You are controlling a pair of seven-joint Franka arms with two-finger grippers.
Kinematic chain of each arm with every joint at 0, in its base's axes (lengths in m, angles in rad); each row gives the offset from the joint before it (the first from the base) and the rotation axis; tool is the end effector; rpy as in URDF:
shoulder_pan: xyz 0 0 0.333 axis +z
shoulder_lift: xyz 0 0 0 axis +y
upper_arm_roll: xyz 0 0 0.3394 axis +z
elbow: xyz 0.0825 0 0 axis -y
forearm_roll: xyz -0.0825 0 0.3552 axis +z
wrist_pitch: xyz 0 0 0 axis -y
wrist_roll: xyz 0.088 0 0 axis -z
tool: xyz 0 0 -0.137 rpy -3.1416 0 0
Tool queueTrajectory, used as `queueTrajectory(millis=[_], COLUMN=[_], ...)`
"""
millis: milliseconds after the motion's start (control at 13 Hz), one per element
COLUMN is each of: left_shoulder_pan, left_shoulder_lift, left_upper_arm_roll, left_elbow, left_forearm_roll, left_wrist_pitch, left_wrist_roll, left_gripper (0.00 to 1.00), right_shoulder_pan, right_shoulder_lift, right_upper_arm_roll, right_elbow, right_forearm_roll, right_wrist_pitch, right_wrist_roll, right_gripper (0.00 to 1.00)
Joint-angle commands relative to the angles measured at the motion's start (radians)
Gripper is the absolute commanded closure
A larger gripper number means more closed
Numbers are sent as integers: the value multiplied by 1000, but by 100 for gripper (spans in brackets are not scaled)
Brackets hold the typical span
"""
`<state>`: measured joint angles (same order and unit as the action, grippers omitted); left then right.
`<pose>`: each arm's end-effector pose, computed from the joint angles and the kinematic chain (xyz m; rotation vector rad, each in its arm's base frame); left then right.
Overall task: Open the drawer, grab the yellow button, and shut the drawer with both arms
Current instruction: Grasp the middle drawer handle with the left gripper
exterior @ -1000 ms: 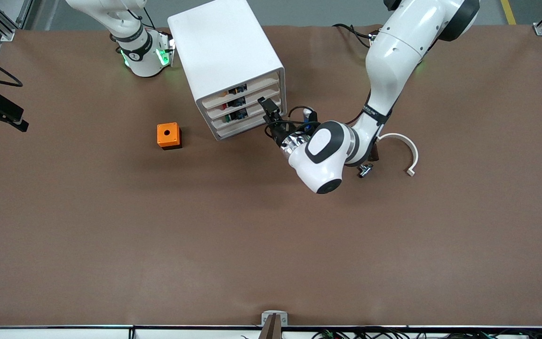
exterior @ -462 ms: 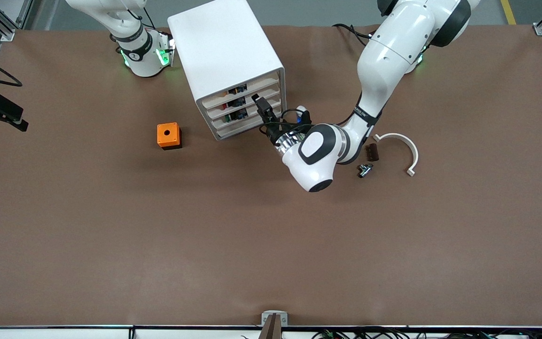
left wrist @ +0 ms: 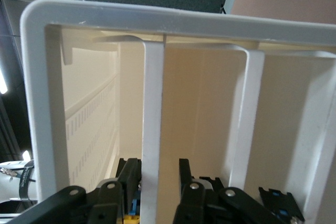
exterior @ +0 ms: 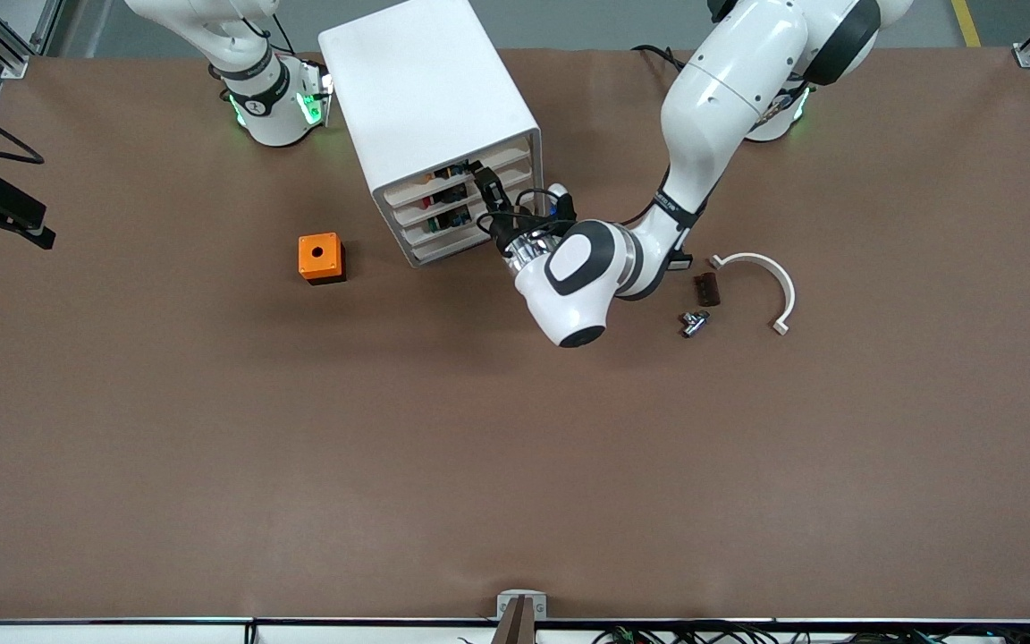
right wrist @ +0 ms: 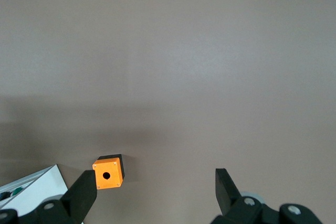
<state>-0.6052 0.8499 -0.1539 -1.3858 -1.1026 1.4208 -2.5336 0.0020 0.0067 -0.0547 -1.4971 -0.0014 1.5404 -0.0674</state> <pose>0.4034 -0.5305 0.2666 -0.9525 -1.7049 1.3695 0.5259 -0.0278 0.6443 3.1370 0.0230 0.0572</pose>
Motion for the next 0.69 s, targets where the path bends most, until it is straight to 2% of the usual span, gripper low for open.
queueTrajectory(millis=[0,385,462,615], left_shoulder_pan=[1,64,93,154], left_shoulder_lift=[12,9,8,14], left_upper_arm_roll=[4,14,14,14], left_elbow=[16,25,28,60], left_forearm_roll=[-14,-6,-8,-14], left_wrist_pitch=[-20,-22,-20,-13], left_wrist_roll=[-10,2,9,29], left_gripper=[98,100,100,100], right_shoulder_pan=[-5,-2,1,0], right_shoulder_lift=[-5,9,22,47], right_upper_arm_roll=[6,9,21,85], right_elbow=[-2,-2,1,5], right_forearm_roll=[-2,11,11,0], right_wrist_pitch=[-6,6,7,10], right_wrist_roll=[-8,24,69,197], right_gripper=[0,0,0,0])
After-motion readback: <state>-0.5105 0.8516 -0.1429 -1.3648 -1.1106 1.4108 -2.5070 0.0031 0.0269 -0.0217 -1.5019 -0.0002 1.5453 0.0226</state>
